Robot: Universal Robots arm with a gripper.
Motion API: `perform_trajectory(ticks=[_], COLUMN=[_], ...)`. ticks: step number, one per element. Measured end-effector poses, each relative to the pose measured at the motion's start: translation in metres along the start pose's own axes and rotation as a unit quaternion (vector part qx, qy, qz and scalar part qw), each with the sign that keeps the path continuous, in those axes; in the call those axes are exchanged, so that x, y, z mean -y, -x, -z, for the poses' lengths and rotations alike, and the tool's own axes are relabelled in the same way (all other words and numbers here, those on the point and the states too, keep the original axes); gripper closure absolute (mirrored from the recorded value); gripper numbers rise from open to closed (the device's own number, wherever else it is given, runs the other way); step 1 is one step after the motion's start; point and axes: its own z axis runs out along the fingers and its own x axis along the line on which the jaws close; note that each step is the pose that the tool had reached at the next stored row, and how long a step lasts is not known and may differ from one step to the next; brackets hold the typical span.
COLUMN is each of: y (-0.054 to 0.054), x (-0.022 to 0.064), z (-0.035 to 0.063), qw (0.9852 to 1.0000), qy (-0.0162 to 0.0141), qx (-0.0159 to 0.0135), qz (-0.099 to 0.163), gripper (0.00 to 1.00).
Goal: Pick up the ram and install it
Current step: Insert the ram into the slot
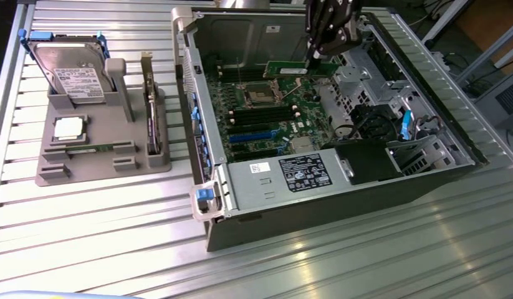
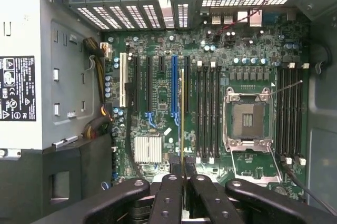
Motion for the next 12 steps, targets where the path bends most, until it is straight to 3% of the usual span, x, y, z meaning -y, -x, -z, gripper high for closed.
perform_trajectory(ticks=[12], y=[0.0007], x=[0.0004], z=[-0.0083], qw=[1.0000], qy=[0.0000], qx=[0.0000], qz=[0.000], gripper=[0.88])
